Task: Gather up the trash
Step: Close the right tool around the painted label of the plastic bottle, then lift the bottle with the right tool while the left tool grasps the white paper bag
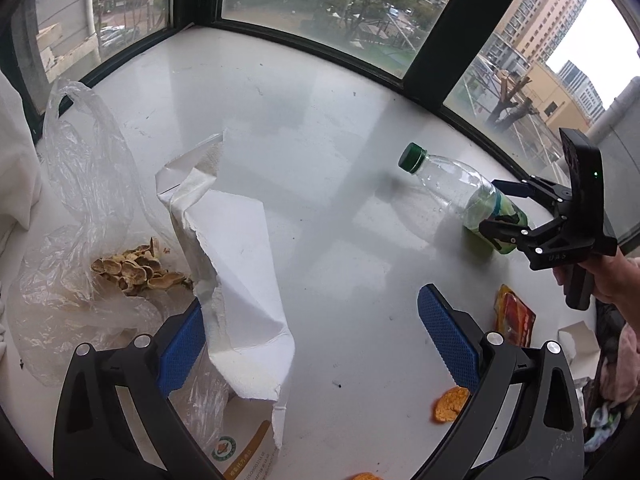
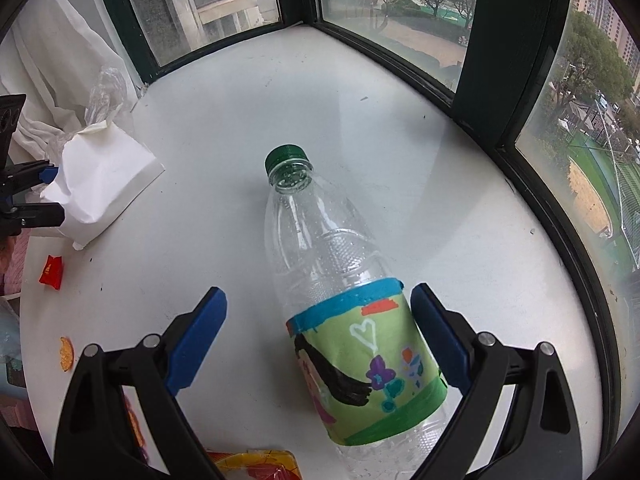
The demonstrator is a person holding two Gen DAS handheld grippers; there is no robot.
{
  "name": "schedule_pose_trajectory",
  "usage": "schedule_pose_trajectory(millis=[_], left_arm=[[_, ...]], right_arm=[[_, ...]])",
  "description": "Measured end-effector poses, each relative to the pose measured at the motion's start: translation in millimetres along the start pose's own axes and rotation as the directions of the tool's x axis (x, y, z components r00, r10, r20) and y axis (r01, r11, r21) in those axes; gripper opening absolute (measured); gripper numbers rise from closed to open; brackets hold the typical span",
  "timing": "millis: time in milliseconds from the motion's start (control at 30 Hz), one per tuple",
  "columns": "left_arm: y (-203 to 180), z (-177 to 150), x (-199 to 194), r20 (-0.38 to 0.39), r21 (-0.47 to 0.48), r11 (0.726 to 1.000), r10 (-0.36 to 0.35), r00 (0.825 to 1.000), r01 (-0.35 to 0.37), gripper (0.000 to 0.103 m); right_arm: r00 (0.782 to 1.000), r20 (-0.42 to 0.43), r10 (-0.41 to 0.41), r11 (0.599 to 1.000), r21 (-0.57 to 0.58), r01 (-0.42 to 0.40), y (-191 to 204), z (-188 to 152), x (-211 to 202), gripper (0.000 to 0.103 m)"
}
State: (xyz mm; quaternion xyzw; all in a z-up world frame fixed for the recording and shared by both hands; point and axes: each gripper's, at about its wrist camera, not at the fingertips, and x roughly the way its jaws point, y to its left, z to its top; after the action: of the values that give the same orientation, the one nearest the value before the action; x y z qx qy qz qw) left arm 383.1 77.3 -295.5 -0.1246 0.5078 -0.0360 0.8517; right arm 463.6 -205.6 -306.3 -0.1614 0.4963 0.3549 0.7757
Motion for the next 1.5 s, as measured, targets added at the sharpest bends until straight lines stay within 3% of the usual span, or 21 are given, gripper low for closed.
schedule_pose_trajectory(millis=[100,267,333,400,567,867,1500], left_arm=[[2,1,7,-0.008,-0.014,1.0,-0.001,1.0,0.001,0.096],[0,2,11,-0.006,-0.009,1.0,-0.03,1.0,0.03,0.094],[-3,2,12,-0.005,-0.001,0.999,-0.036,0.999,0.036,0.086],[-5,2,14,-0.011,0.008,0.999,-0.035,0.999,0.035,0.069],[-8,2,22,-0.038,0.031,0.999,-0.029,0.999,0.03,0.044],[-9,6,17,-0.016,0.041,0.999,-0.029,0.999,0.03,0.014],[-31,-6,-47,0.064,0.054,0.996,-0.081,0.995,0.078,0.013]], right_arm=[[1.0,-0.008,0.0,1.0,-0.004,0.0,1,1,4,0.09],[1.0,-0.005,-0.002,1.0,-0.012,0.002,4,3,7,0.073],[1.0,-0.003,0.001,1.0,-0.016,-0.001,6,3,8,0.067],[1.0,-0.003,-0.001,1.0,-0.018,0.001,8,3,8,0.067],[1.0,-0.015,-0.011,0.999,-0.035,0.01,12,3,8,0.067],[0.999,-0.023,-0.029,0.997,-0.078,0.027,21,5,11,0.066],[0.995,0.087,0.039,0.994,0.097,-0.047,69,-23,-53,0.065]])
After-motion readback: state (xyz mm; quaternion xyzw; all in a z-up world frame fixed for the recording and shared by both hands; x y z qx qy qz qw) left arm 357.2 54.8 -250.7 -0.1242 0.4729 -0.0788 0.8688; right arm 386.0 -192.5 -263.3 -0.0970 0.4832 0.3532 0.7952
